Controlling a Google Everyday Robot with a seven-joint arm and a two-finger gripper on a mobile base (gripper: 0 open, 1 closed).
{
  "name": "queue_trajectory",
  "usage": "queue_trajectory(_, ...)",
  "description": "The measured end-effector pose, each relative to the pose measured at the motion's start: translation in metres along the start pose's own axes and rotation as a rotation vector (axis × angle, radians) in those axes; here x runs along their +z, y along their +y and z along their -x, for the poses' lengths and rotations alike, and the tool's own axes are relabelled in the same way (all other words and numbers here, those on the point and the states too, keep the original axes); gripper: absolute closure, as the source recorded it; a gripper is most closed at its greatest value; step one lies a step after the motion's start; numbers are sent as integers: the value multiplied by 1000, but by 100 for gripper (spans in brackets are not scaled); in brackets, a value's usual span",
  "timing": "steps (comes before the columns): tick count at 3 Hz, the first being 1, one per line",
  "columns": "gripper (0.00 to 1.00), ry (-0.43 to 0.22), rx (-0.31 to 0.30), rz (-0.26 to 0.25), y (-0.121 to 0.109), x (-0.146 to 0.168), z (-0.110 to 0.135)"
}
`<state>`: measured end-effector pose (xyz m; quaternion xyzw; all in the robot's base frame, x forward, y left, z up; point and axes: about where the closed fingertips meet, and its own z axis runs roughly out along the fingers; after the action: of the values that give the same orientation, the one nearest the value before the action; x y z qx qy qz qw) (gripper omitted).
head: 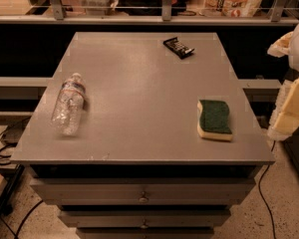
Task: Pick water bottle
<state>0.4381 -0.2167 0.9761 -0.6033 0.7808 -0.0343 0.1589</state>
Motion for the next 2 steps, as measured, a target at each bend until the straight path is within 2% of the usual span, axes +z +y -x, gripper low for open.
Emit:
queue_trajectory(1,0,0,0,0,0,0,0)
queue_trajectory(2,0,-17,-98,2,10,-3,4)
